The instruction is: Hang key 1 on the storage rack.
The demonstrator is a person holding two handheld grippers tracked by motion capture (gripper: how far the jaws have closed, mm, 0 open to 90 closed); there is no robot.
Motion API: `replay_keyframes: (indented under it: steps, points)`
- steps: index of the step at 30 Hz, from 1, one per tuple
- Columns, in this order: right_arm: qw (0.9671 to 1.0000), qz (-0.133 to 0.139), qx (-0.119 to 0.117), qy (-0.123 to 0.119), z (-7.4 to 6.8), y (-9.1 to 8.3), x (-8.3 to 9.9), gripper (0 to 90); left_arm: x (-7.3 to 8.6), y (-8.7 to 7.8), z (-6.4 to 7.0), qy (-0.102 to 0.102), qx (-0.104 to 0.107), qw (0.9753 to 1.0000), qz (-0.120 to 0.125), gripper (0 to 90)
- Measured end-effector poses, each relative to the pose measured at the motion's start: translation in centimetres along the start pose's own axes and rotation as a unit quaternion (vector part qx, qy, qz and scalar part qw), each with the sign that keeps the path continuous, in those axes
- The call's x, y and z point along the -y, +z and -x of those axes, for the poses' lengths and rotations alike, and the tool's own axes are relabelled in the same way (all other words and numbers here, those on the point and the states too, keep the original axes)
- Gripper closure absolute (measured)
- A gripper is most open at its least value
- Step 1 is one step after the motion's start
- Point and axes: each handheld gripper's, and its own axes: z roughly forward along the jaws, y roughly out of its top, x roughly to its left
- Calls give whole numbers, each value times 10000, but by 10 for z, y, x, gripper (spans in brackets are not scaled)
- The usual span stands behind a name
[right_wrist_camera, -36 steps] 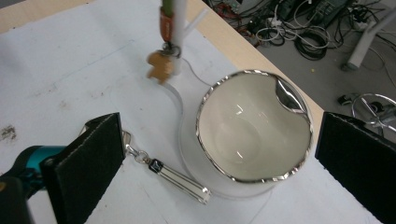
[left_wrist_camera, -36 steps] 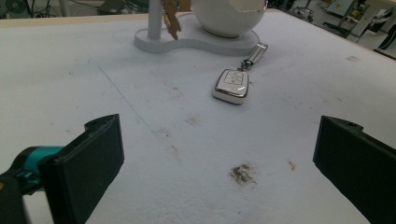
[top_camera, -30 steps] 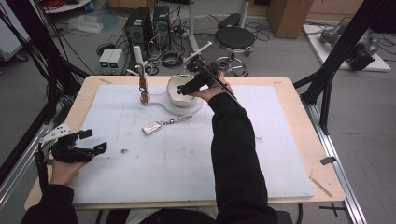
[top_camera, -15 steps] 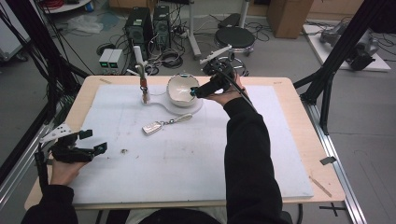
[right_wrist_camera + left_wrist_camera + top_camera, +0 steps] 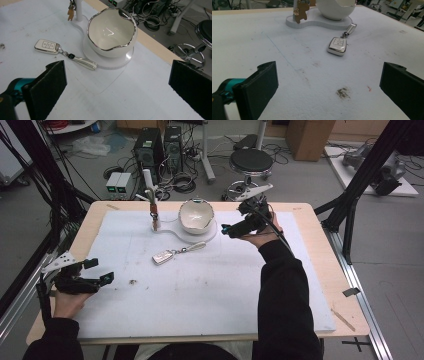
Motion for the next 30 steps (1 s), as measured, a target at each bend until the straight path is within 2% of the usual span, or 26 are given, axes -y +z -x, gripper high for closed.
replay_keyframes:
  steps: [10,18,22,29,30]
  points:
    - [9996,110,80,232,10,-23,40,7,0,1,2,4,21,10000,-19,23]
    - [9989,106,100,445,15,-27,69,7,0,0,3,-2,10,10000,-16,23]
    - [9989,81,93,462,15,-27,81,6,0,1,3,16,17,10000,-33,23]
    - [9984,206,18,531,13,-29,101,6,0,0,3,10,16,10000,-34,23]
    - [9983,170,35,560,12,-29,108,6,0,0,2,13,16,10000,-36,23]
